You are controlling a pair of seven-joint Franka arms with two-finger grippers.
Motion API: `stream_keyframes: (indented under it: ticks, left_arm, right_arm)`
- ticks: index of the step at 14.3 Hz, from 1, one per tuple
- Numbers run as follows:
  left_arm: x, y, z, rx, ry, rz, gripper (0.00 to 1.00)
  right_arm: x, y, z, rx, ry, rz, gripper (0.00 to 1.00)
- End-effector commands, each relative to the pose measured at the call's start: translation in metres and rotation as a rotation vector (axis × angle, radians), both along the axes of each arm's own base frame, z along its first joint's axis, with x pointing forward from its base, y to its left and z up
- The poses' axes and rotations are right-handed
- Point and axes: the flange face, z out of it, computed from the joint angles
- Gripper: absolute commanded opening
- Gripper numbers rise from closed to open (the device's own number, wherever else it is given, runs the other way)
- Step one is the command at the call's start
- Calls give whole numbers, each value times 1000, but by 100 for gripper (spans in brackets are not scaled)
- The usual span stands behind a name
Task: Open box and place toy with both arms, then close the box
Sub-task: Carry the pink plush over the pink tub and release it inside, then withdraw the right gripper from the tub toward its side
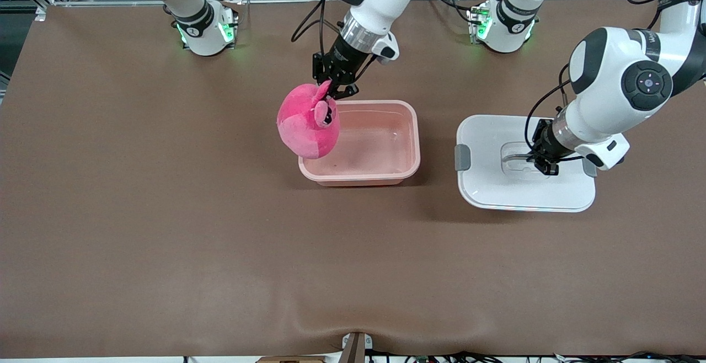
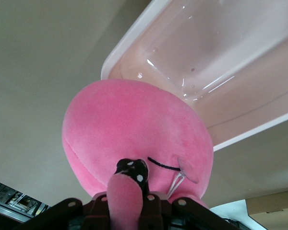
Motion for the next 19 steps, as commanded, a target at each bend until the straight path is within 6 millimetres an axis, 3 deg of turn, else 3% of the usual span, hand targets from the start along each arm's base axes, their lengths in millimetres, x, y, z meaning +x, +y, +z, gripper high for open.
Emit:
stream_keyframes:
  ticks: [1, 3, 4, 5, 13, 19]
  left_arm:
    - [-10, 4, 8, -4, -18, -31, 0]
    - [-9, 5, 8, -5, -18, -33, 0]
    - [-9, 6, 8, -4, -17, -30, 0]
    - [-9, 6, 8, -5, -18, -30, 0]
    - [-7, 6, 4, -6, -18, -31, 0]
    - [-7, 6, 4, -7, -21, -29, 0]
  right_arm:
    - [3, -3, 0, -19, -30, -11, 0]
    - [1, -2, -5, -19, -43, -33, 6]
    - [3, -3, -4, -17, -51, -39, 35]
    - [6, -4, -2, -15, -53, -43, 99]
    - [13, -9, 4, -7, -58, -59, 100]
    - [15, -7, 20, 20, -67, -48, 100]
